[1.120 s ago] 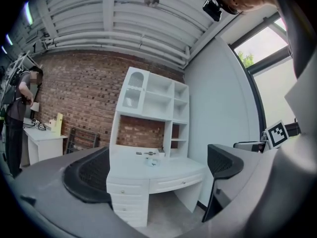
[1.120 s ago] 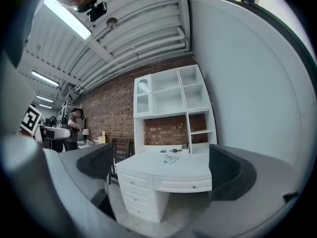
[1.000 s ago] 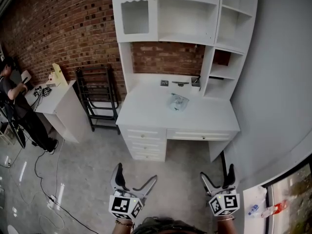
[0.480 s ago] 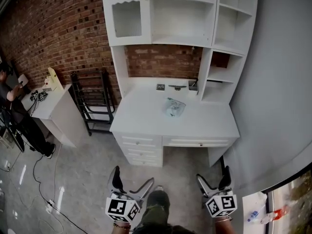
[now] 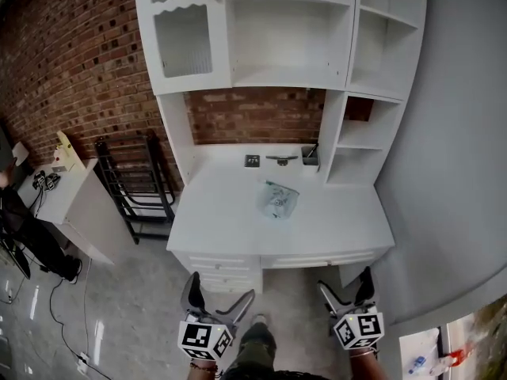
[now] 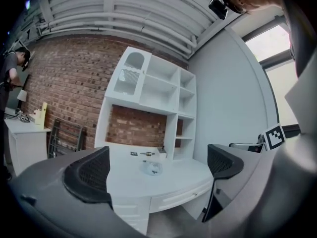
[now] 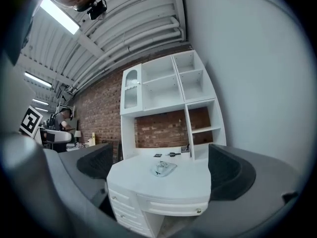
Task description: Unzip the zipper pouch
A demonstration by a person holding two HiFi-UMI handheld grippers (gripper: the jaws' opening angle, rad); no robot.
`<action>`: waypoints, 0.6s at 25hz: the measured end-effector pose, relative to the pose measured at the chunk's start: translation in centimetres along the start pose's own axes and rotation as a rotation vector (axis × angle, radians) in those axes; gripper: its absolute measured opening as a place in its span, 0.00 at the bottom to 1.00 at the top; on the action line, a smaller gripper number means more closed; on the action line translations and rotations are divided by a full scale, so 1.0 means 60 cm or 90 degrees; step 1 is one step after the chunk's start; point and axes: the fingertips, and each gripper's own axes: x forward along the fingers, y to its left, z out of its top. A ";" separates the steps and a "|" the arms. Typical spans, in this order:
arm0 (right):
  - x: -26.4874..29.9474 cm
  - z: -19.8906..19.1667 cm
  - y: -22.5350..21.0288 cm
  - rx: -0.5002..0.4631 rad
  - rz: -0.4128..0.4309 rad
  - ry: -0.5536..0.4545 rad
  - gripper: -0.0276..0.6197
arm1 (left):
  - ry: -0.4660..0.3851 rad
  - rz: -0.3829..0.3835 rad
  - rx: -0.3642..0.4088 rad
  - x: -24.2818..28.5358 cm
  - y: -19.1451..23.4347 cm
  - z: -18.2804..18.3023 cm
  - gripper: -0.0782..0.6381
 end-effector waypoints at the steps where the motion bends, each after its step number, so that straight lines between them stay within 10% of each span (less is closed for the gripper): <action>1: 0.028 0.001 -0.005 -0.001 -0.002 0.003 0.93 | 0.002 -0.004 -0.002 0.026 0.011 0.001 0.91; 15: 0.347 -0.010 -0.072 -0.007 -0.045 0.033 0.92 | 0.036 -0.053 -0.031 0.331 0.170 0.020 0.91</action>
